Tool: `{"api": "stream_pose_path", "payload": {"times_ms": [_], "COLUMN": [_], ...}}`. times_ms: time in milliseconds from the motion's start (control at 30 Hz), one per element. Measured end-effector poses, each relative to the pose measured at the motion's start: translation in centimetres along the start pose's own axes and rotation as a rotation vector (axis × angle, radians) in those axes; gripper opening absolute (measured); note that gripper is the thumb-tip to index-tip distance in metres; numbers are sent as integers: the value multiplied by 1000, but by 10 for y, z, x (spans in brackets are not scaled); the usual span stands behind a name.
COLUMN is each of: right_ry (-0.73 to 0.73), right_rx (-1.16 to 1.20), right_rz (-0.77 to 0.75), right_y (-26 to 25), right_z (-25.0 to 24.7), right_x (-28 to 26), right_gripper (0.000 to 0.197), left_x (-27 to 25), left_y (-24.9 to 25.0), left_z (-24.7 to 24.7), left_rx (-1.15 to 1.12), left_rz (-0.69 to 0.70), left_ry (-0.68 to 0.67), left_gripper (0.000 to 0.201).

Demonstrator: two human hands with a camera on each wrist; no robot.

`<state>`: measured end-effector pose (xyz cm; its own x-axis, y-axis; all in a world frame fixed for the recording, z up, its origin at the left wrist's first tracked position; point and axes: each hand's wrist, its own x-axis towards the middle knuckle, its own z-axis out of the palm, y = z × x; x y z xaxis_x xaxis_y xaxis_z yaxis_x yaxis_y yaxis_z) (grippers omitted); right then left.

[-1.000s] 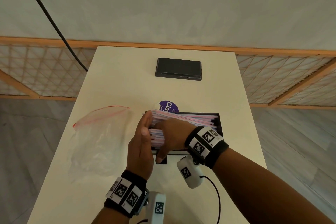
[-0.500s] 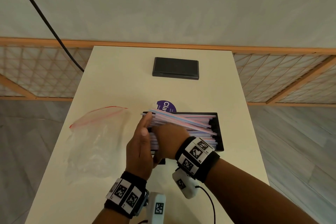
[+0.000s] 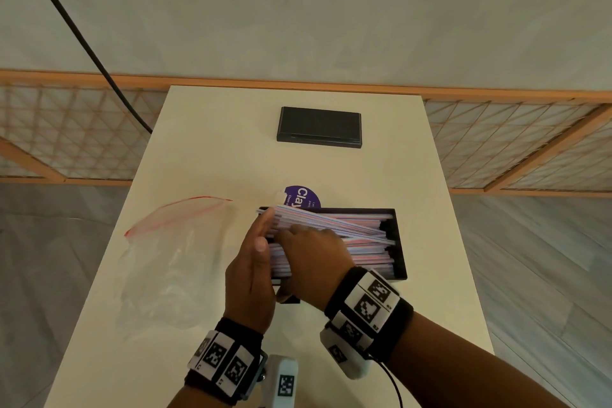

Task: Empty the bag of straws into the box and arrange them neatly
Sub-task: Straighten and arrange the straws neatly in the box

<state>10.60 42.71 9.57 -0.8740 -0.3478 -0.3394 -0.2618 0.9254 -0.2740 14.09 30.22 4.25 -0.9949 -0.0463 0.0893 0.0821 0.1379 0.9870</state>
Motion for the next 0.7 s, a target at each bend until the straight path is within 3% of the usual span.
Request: {"api": "stream_pose_path", "payload": {"times_ms": [133,267,400,500,600,700], "right_ry": [87,253,311,301,310,316], "right_rx": [70,198,196,140,104,129], "right_rz": [5,87,155,153,146,157], "right_y": [9,31,55,63,61,61], "right_z": [-10,-12,16,33,38,36], "right_x": [-21,-48,-57,-57,-54,-52], "right_gripper": [76,78,101,115,119,110], "left_x": [0,11,33,34,27,20], "left_y": [0,3,-2,-3,-2,-4], "left_z": [-5,-12,-8,-1,5,6], "left_rx": [107,278,322,376,417,441], "left_rz": [37,176,19,5,13,36], "left_ry": [58,153,42,-97,-102,-74], "left_gripper": [50,42,56,59,55,59]}}
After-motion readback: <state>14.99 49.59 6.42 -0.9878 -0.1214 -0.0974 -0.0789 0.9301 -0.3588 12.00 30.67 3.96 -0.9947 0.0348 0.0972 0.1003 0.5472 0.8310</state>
